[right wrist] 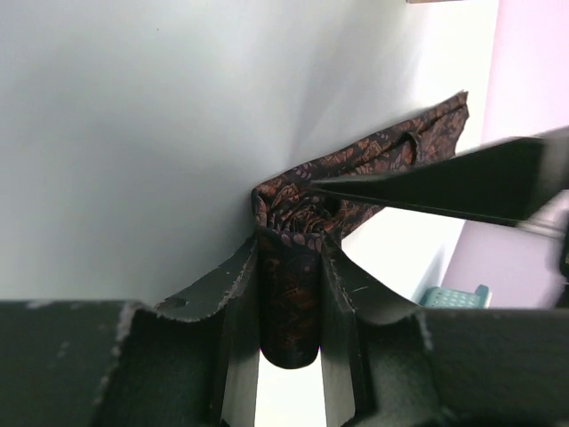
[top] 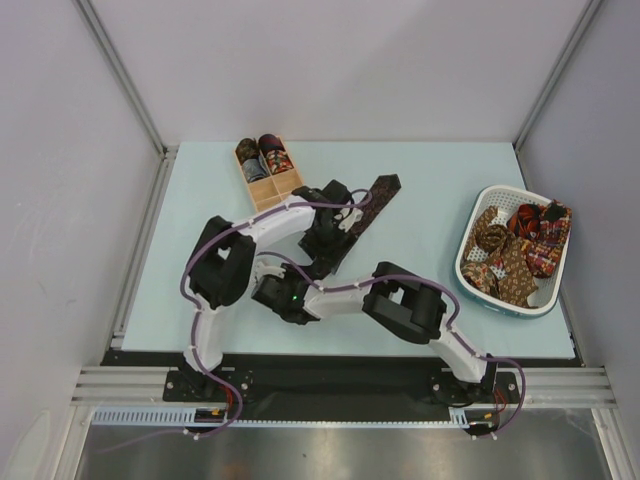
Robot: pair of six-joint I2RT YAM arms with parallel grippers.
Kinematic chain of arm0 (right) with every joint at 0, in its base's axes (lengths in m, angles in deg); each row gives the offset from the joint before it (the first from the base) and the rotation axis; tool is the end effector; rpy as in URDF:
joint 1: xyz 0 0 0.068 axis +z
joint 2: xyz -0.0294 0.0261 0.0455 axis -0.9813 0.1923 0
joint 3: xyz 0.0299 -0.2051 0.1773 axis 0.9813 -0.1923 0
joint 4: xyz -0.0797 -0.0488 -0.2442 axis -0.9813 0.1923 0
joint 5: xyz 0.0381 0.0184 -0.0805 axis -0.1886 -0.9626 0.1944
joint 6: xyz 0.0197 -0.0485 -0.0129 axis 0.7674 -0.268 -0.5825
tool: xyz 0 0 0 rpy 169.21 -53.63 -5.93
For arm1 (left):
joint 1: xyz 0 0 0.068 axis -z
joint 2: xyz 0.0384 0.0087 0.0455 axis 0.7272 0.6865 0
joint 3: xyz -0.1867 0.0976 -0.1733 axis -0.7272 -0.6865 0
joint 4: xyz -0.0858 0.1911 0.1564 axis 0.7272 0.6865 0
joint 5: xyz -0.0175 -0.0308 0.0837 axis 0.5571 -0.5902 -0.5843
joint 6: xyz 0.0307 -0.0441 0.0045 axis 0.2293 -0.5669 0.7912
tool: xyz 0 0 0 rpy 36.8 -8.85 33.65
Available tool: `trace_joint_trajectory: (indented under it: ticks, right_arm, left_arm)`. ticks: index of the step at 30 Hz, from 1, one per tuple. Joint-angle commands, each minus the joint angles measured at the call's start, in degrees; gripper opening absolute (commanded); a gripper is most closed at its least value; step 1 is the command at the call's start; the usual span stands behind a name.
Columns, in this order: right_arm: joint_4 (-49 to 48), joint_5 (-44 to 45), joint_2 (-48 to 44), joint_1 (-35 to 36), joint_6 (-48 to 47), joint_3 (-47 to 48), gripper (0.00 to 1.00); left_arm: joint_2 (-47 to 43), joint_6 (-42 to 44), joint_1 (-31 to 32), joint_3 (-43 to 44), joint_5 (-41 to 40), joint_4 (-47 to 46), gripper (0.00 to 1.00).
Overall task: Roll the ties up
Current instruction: Roll the tie
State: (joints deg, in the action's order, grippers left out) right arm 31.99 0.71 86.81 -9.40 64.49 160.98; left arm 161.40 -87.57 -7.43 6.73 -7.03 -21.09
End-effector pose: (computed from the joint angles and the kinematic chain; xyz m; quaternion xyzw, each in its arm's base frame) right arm 0.1855 0.4139 0.1099 -0.5144 0.6968 -0.2981 0.4011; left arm 0.3227 -0.2680 0.1770 0.3368 0.9356 -0.0789 0.0703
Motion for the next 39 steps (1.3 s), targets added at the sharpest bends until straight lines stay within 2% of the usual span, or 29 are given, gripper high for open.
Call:
trace_joint_trajectory:
  ticks: [1, 5, 7, 8, 11, 14, 17, 23, 28, 33, 39]
  right_arm:
    - [0.71, -6.47, -1.48, -0.87, 2.04, -2.22, 0.22]
    - [0.44, -8.84, -3.41, -1.14, 2.48, -3.01, 0.22]
    - [0.09, -10.94, -5.6, -1.4, 3.0, -3.71, 0.22]
    - [0.09, -12.08, -6.48, -1.49, 3.53, -4.24, 0.22]
    - [0.62, -20.67, -10.09, -3.15, 5.55, -4.94, 0.22]
    - [0.36, -25.53, -13.86, -5.0, 7.04, -5.82, 0.22]
    - [0.44, -33.24, -16.41, -7.37, 8.71, -6.7, 0.22]
    - [-1.57, -45.9, -20.55, -12.29, 11.35, -9.86, 0.22]
    - [-3.07, -55.49, -21.43, -16.33, 13.72, -11.19, 0.22]
    - [-4.04, -73.24, -20.21, -23.53, 18.02, -10.66, 0.22]
    - [-5.1, -89.33, -17.4, -30.21, 21.55, -9.17, 0.21]
  left_arm:
    - [-8.46, -2.55, -0.9, 3.69, 2.35, -4.22, 0.77]
    - [-15.05, -5.81, -3.36, 0.1, 1.56, -10.64, 0.87]
    - [-18.56, -8.87, -6.08, -4.55, 0.68, -16.15, 0.92]
    - [-22.23, -10.02, -7.22, -6.66, 1.11, -18.19, 0.99]
    - [-29.52, -14.15, -13.71, -14.83, 3.21, -25.93, 1.0]
    - [-36.39, -17.67, -17.41, -23.09, 4.28, -33.66, 1.0]
    - [-40.54, -23.02, -24.08, -29.78, 4.11, -39.03, 1.0]
    - [-47.4, -35.33, -35.33, -42.61, 12.27, -51.86, 1.0]
    - [-48.11, -35.44, -37.2, -45.88, 13.24, -54.25, 1.0]
    - [-50.04, -36.05, -36.5, -52.63, 14.66, -60.56, 1.0]
    - [-50.48, -31.58, -34.22, -54.4, 12.9, -61.1, 1.0]
